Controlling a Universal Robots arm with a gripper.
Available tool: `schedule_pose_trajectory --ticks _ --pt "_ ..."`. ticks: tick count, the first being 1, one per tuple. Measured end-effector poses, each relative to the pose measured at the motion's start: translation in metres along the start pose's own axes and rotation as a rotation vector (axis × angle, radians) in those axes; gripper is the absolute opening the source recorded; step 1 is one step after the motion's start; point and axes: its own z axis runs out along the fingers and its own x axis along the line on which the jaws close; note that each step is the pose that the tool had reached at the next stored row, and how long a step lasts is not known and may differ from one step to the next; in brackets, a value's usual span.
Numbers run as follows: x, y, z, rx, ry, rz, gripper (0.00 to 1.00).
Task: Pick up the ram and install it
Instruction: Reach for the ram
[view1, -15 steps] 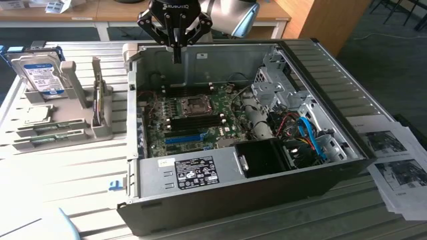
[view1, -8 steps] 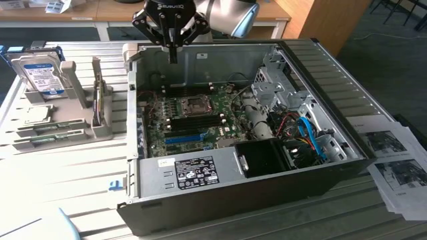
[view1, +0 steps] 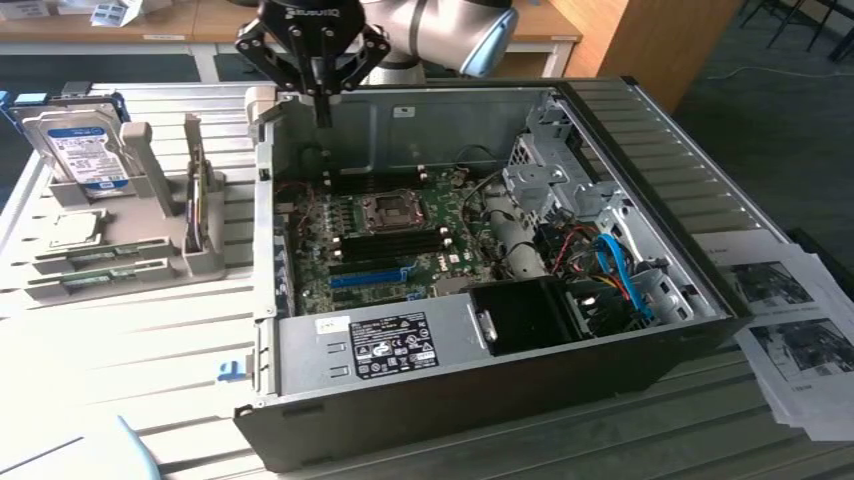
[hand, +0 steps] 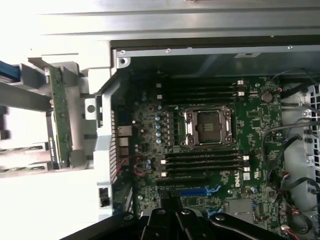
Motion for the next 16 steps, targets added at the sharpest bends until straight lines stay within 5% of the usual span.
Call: schedule_pose_trajectory --ticks 16 --pt "0.055 -0.0042 -0.0007 -0.0001 -0.0001 0.000 0.09"
